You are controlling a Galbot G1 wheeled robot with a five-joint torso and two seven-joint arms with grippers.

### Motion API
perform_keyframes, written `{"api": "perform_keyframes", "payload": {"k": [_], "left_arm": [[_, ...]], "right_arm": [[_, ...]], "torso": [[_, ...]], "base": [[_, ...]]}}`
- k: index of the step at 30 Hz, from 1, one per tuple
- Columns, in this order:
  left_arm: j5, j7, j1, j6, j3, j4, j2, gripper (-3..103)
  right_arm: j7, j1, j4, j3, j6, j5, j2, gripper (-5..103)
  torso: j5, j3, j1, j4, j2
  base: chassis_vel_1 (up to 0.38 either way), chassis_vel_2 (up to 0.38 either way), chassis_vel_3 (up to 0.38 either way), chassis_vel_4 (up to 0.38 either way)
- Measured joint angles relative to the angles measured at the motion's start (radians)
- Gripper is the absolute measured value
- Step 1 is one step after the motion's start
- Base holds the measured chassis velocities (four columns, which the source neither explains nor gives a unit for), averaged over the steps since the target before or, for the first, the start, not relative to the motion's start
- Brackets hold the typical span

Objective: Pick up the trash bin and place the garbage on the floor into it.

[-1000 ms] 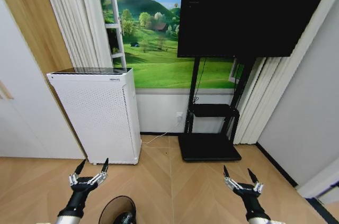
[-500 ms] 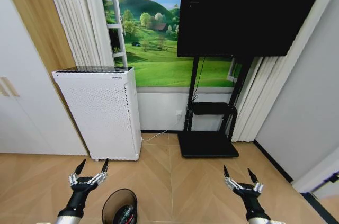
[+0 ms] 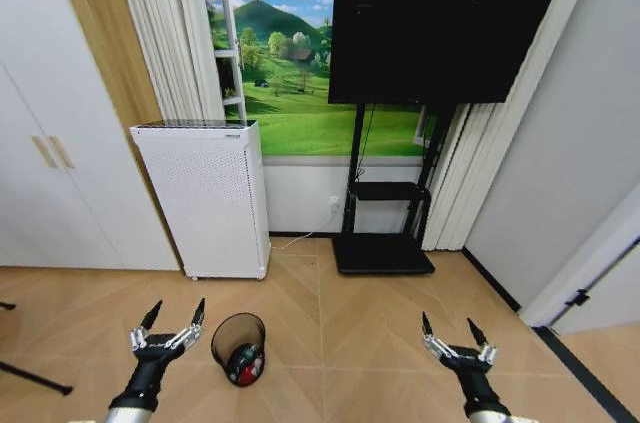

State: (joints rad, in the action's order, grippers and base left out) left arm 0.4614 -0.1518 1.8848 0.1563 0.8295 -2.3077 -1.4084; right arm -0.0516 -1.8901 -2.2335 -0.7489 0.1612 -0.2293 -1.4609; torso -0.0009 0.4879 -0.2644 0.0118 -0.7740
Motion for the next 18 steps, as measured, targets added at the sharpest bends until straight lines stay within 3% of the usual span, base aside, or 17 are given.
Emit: {"api": "perform_keyframes", "payload": {"k": [5, 6, 10, 11, 15, 18], "left_arm": [[0.0, 0.0, 0.0, 0.0, 0.0, 0.0, 0.0, 100], [0.0, 0.0, 0.0, 0.0, 0.0, 0.0, 0.0, 100], [0.0, 0.0, 0.0, 0.0, 0.0, 0.0, 0.0, 100], [0.0, 0.0, 0.0, 0.0, 0.0, 0.0, 0.0, 100], [0.0, 0.0, 0.0, 0.0, 0.0, 0.0, 0.0, 100], [0.0, 0.0, 0.0, 0.0, 0.0, 0.0, 0.0, 100]], "right_arm": [[0.0, 0.0, 0.0, 0.0, 0.0, 0.0, 0.0, 100], [0.0, 0.0, 0.0, 0.0, 0.0, 0.0, 0.0, 100], [0.0, 0.0, 0.0, 0.0, 0.0, 0.0, 0.0, 100], [0.0, 0.0, 0.0, 0.0, 0.0, 0.0, 0.0, 100], [0.0, 0.0, 0.0, 0.0, 0.0, 0.0, 0.0, 100], [0.0, 0.0, 0.0, 0.0, 0.0, 0.0, 0.0, 100]], "torso": [[0.0019, 0.0, 0.0, 0.0003, 0.0], [-0.0003, 0.0, 0.0, 0.0001, 0.0], [0.0023, 0.0, 0.0, 0.0002, 0.0], [-0.0006, 0.0, 0.0, 0.0001, 0.0], [0.0021, 0.0, 0.0, 0.0003, 0.0], [-0.0002, 0.0, 0.0, 0.0001, 0.0]], "base": [[0.368, -0.354, -0.356, 0.374], [0.361, -0.365, -0.384, 0.378], [0.365, -0.356, -0.352, 0.354], [0.337, -0.356, -0.354, 0.381], [0.348, -0.342, -0.356, 0.364], [0.34, -0.369, -0.349, 0.356]]}}
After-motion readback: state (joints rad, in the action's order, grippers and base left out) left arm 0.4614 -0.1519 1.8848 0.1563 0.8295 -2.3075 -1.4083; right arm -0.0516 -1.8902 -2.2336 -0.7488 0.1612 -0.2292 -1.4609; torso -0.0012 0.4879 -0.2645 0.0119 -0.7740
